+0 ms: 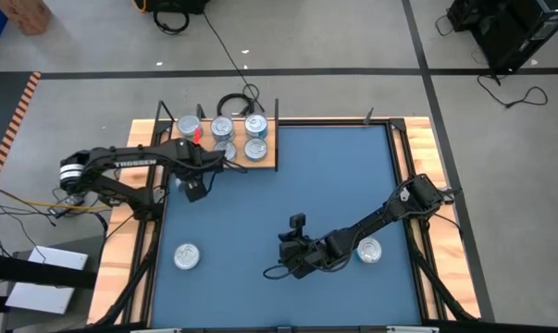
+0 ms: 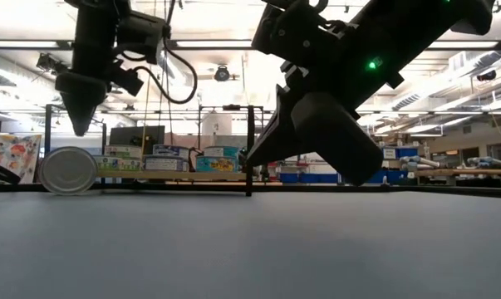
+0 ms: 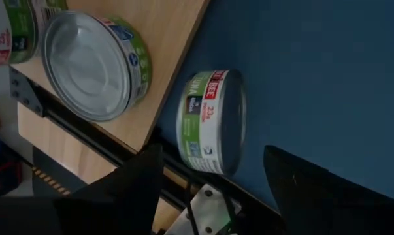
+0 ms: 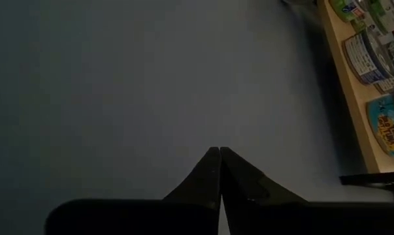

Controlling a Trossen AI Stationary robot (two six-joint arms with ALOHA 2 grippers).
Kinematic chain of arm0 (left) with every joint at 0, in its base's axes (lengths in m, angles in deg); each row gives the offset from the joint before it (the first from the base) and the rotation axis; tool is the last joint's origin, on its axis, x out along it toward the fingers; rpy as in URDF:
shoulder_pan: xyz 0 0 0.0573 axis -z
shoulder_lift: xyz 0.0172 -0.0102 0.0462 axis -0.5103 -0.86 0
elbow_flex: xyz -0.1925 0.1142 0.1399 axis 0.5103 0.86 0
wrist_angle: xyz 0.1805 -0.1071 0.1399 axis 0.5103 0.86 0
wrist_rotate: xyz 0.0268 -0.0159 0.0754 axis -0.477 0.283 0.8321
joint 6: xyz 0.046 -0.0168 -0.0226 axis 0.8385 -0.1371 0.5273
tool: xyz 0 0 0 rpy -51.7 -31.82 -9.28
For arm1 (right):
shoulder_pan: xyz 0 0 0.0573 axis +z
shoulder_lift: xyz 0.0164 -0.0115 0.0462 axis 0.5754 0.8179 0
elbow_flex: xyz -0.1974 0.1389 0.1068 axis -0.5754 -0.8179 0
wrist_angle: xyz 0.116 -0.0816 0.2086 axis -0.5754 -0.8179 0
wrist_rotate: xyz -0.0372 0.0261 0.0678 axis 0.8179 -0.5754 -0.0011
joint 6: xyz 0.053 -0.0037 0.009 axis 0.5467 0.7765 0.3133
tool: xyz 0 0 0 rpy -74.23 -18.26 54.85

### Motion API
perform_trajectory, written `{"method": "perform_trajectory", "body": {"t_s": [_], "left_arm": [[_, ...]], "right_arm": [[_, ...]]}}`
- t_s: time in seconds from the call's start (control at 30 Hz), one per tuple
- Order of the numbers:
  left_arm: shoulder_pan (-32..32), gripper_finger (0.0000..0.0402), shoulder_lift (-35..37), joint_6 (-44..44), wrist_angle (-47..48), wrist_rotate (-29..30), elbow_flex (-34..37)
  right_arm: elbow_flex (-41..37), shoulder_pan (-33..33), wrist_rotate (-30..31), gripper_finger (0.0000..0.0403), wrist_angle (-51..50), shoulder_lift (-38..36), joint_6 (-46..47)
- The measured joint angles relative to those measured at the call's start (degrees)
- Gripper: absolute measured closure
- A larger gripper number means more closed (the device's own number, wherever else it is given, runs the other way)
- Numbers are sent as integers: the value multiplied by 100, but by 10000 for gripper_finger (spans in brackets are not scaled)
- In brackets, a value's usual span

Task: Stack canned seafood by type on shelf
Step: Stack the green tuna can on top of the green tuna can on the shelf

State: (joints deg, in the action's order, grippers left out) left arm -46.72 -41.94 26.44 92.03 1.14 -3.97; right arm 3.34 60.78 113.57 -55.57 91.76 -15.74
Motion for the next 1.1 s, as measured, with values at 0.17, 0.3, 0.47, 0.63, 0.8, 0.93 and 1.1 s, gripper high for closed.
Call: {"method": "perform_trajectory", "body": {"t_s": [0.17, 0.3, 0.47, 0.63, 0.8, 0.93, 1.1], "left_arm": [[-257, 135, -71, 163, -16, -185, 0], [-452, 135, -164, 305, -56, -420, 0], [-658, 135, -377, 432, 18, -589, 0], [-801, 135, -669, 568, 94, -599, 0], [-879, 135, -901, 683, 79, -544, 0], [-950, 135, -1036, 739, 76, -490, 0], [-959, 135, -1196, 850, 91, -491, 0]], "right_arm": [[-1, 0, -134, 385, 35, 0, 14], [0, -2, -155, 384, 35, 0, 29], [0, -2, -162, 383, 44, 0, 32], [0, 8, -162, 383, 44, 0, 51], [0, 9, -162, 382, 44, 0, 50], [0, 9, -161, 383, 44, 0, 52], [0, 11, -160, 383, 40, 0, 53]]}}
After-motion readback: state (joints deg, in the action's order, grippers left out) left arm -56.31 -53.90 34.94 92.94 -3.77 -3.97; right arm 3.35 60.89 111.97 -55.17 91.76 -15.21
